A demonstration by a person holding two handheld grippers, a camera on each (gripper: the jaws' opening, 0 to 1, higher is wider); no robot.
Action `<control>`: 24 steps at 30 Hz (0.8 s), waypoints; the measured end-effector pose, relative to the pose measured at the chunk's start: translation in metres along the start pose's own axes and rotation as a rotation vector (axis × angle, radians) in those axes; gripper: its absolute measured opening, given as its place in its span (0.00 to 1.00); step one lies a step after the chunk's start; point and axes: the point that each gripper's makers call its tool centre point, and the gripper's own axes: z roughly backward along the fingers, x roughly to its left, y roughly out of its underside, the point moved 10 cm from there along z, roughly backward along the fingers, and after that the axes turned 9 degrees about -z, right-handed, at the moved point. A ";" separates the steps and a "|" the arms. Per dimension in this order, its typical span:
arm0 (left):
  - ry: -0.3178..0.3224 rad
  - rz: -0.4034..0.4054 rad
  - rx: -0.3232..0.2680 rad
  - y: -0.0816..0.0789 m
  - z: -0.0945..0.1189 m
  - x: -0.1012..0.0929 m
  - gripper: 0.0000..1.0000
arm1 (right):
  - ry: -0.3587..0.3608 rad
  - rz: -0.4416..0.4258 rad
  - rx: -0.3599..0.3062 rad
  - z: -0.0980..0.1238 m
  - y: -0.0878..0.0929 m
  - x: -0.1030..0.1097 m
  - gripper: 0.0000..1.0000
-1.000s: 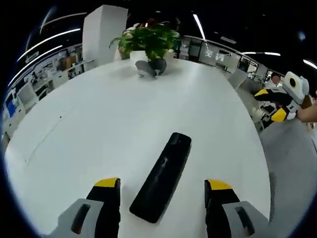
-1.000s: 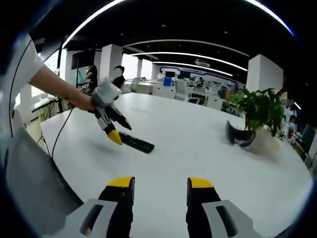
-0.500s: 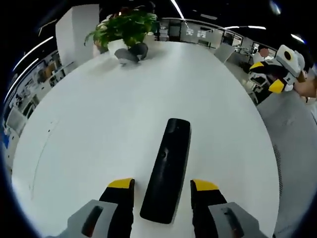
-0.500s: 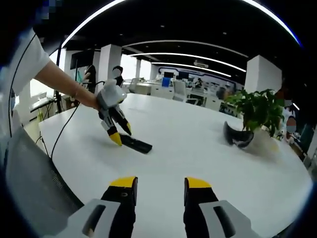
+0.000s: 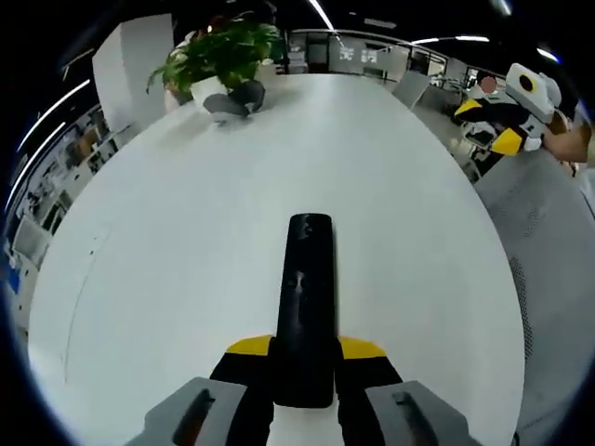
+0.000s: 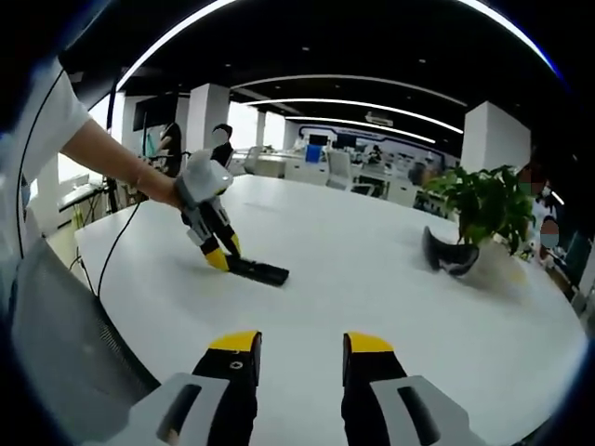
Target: Press the specified remote control buttons in sequence, fully releasing each button before pressing the next.
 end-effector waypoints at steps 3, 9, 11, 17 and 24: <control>0.016 -0.016 0.004 0.000 0.001 -0.009 0.23 | -0.005 0.003 0.004 0.000 0.000 0.001 0.32; 0.029 -0.032 0.007 0.001 0.005 -0.033 0.23 | -0.004 0.006 0.017 -0.001 0.001 0.001 0.32; 0.030 -0.031 0.005 0.002 0.006 -0.040 0.23 | -0.005 0.008 0.027 -0.002 0.002 0.001 0.32; 0.035 -0.036 0.009 0.002 0.009 -0.060 0.23 | -0.012 -0.006 0.023 -0.001 0.001 0.002 0.32; 0.036 -0.036 0.006 0.003 0.012 -0.080 0.23 | -0.015 -0.002 0.037 -0.002 0.001 0.003 0.31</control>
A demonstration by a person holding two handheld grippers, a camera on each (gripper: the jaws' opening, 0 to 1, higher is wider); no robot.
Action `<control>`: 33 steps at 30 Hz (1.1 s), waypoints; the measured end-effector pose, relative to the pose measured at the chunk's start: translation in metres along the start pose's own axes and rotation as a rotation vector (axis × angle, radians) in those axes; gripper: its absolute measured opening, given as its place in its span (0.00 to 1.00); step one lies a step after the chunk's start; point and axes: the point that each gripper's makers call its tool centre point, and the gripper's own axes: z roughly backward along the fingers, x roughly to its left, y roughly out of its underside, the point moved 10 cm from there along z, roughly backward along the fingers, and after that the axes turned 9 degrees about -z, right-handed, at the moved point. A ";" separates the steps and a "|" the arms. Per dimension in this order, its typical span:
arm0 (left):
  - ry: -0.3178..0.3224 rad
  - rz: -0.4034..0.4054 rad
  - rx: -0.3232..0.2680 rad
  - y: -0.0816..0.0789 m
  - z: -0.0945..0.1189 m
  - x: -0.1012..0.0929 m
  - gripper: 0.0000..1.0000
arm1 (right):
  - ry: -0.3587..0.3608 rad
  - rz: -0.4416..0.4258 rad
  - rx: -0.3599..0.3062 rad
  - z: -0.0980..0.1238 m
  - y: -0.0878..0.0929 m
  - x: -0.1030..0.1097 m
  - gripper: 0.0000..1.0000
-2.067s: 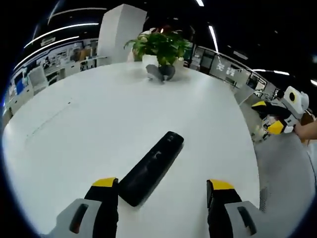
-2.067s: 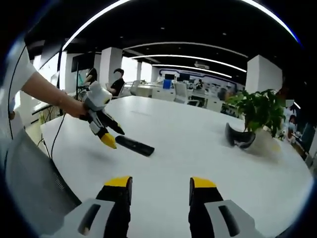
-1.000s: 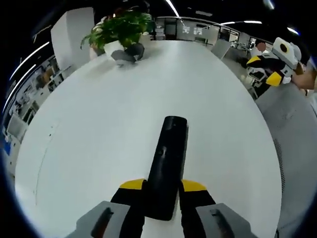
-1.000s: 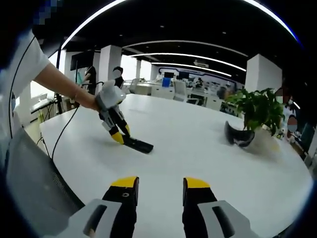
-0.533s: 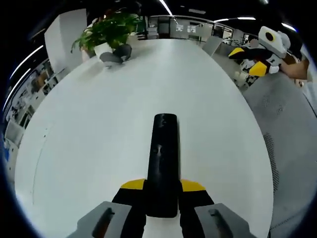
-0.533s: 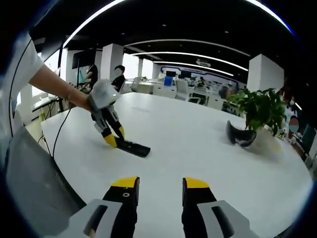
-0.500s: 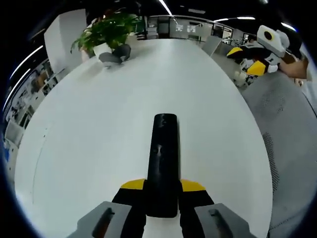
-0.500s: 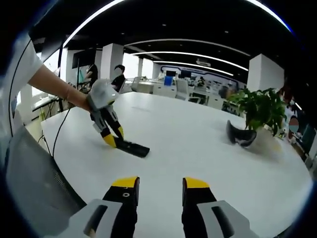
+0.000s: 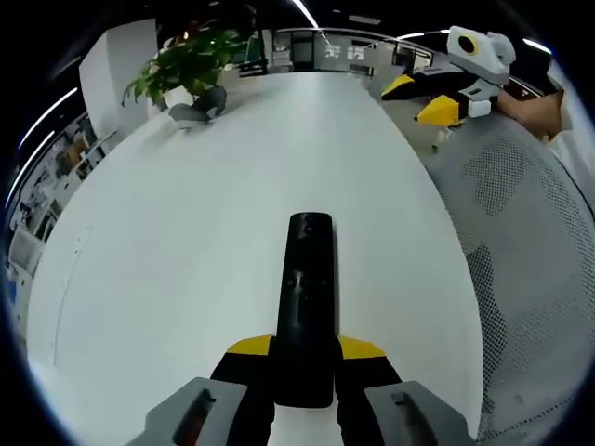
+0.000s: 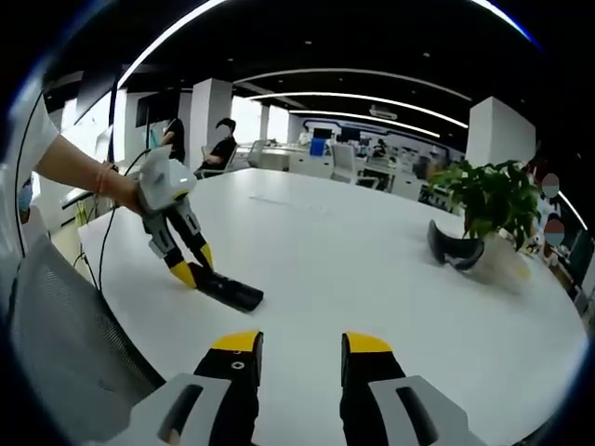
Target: Press the specified remote control buttons in sequence, fully releasing each button before pressing the next.
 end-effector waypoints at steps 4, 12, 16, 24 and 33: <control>-0.001 0.003 -0.003 0.000 0.001 -0.012 0.23 | -0.010 0.001 0.015 -0.001 0.001 0.001 0.31; 0.010 -0.015 0.017 -0.004 0.003 -0.031 0.23 | -0.260 -0.109 0.108 -0.001 0.000 0.009 0.23; 0.005 -0.009 0.017 -0.005 0.003 -0.038 0.23 | -0.335 -0.034 0.142 -0.009 -0.014 0.014 0.22; 0.009 -0.013 0.017 -0.006 0.004 -0.052 0.23 | -0.498 0.127 0.247 -0.055 -0.023 0.029 0.12; 0.026 -0.036 0.027 -0.008 0.007 -0.070 0.23 | -0.607 0.252 0.373 -0.084 -0.009 0.048 0.00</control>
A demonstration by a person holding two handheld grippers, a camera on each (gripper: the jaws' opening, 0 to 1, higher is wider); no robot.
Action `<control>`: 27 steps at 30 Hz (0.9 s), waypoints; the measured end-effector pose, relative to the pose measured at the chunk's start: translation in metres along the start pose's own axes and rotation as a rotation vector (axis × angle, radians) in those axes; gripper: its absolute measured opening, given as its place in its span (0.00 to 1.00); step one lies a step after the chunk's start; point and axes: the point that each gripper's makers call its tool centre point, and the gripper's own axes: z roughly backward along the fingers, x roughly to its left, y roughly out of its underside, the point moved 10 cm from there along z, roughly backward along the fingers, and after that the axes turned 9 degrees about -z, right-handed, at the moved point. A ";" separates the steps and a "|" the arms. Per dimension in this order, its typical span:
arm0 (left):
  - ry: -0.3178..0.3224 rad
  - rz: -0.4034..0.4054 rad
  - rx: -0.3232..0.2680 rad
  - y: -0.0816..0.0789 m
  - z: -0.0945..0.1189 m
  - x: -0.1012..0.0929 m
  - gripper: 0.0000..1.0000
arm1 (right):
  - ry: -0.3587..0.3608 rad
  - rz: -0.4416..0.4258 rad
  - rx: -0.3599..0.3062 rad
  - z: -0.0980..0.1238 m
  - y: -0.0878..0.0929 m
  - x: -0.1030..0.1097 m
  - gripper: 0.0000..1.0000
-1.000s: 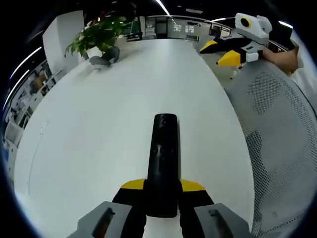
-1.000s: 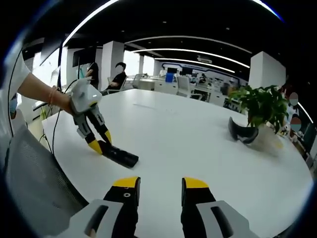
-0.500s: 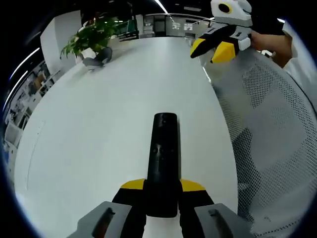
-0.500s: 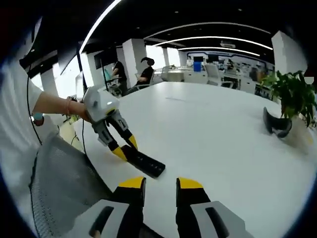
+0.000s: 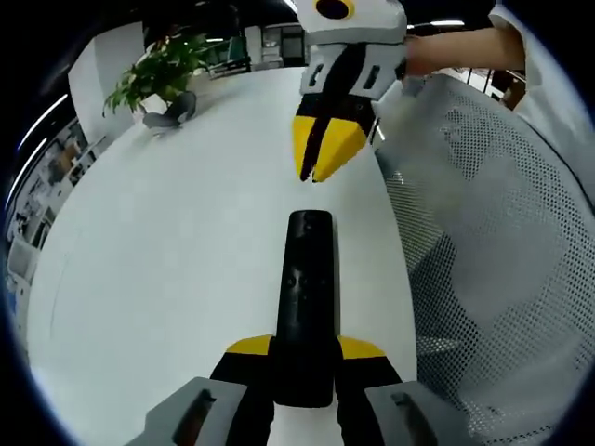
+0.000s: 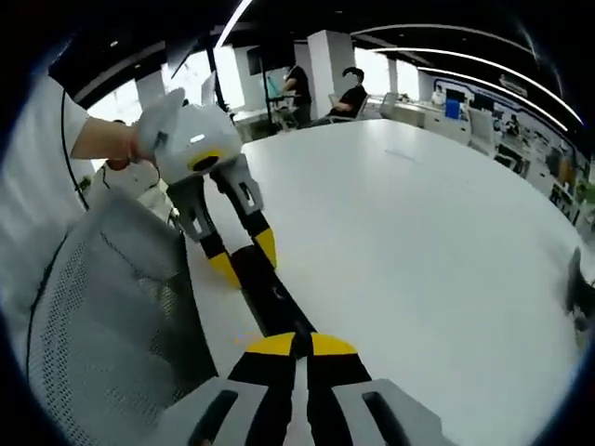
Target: Press the specified remote control buttons in sequence, fully releasing each button before pressing the next.
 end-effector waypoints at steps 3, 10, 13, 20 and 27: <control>-0.001 -0.003 0.003 0.000 0.000 -0.002 0.23 | 0.001 0.056 0.052 -0.005 0.001 0.003 0.00; 0.001 -0.008 -0.018 0.003 0.000 -0.001 0.23 | -0.015 0.182 0.173 -0.013 0.005 0.007 0.00; -0.002 -0.007 -0.021 0.003 0.000 -0.001 0.23 | -0.002 0.220 0.205 -0.016 0.004 0.008 0.00; -0.008 0.005 -0.028 0.005 -0.001 -0.002 0.23 | -0.025 0.255 0.255 -0.020 -0.004 0.012 0.00; -0.027 0.026 -0.071 0.009 -0.001 -0.007 0.24 | 0.017 0.267 0.371 -0.024 -0.013 0.016 0.00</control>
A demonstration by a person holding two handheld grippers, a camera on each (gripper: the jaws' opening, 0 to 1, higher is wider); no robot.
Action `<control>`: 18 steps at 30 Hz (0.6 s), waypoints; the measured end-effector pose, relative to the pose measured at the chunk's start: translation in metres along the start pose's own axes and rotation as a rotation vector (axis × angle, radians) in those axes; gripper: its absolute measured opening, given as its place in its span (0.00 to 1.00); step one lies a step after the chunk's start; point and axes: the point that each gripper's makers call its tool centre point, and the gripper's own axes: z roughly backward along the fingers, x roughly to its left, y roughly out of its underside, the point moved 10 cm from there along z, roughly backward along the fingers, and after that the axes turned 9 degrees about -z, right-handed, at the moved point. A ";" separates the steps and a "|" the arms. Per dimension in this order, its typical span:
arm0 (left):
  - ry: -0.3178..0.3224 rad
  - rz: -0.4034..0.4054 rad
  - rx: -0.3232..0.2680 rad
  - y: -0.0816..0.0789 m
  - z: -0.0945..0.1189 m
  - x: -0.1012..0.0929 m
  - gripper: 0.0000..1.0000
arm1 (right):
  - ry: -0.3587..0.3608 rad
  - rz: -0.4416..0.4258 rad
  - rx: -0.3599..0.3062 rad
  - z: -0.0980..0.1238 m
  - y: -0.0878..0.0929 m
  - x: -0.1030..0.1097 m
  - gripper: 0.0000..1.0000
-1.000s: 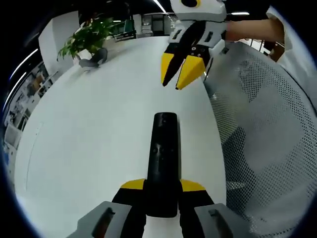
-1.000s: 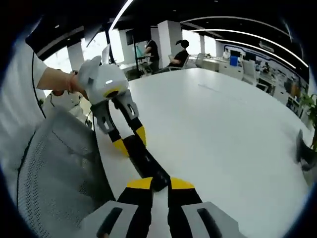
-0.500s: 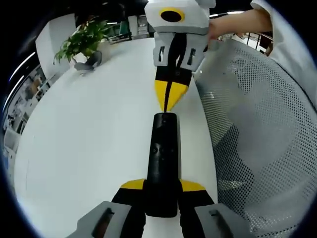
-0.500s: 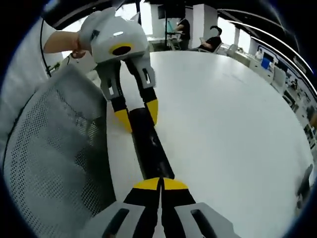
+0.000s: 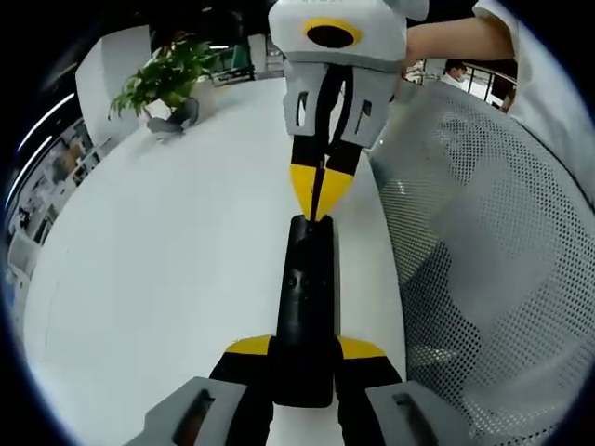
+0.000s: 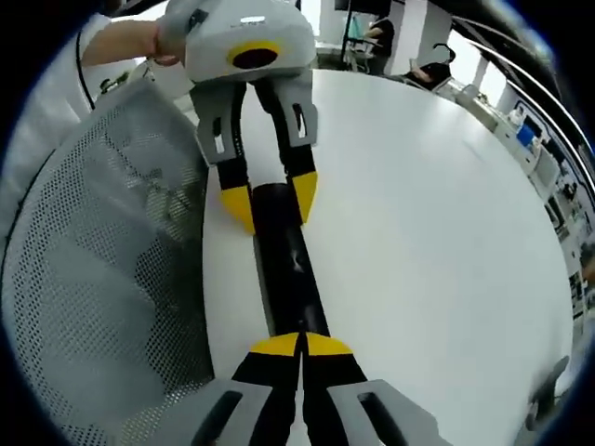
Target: Press the specified remote control buttons in sequence, fully releasing each button before pressing the next.
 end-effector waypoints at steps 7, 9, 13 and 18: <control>-0.011 0.004 -0.065 0.006 0.000 -0.002 0.23 | -0.029 -0.118 0.063 -0.001 -0.008 -0.006 0.00; -0.013 0.006 -0.074 0.007 0.000 -0.002 0.23 | -0.027 -0.163 0.034 -0.001 -0.004 -0.006 0.00; -0.012 0.001 -0.078 0.006 0.000 -0.002 0.23 | 0.008 -0.177 -0.054 0.001 0.004 0.000 0.00; -0.008 -0.003 -0.078 0.006 0.000 -0.001 0.24 | 0.037 -0.193 -0.085 0.002 0.006 0.003 0.00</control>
